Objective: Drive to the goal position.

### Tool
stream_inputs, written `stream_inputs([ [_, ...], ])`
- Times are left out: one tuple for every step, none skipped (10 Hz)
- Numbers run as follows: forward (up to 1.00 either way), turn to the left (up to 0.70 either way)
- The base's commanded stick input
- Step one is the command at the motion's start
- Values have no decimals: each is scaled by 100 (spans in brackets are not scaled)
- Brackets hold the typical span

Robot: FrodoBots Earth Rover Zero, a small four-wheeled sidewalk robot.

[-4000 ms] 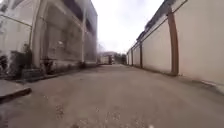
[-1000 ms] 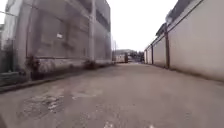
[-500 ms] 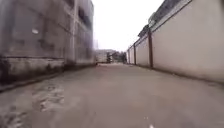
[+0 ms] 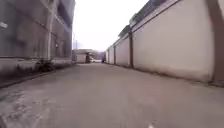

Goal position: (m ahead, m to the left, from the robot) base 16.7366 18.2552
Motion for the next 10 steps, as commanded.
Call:
stream_inputs([
  [70, 11],
  [70, 14],
  [70, 10],
  [70, 16],
  [70, 15],
  [70, 13],
  [70, 3],
  [70, 4],
  [70, 5],
  [70, 5],
])
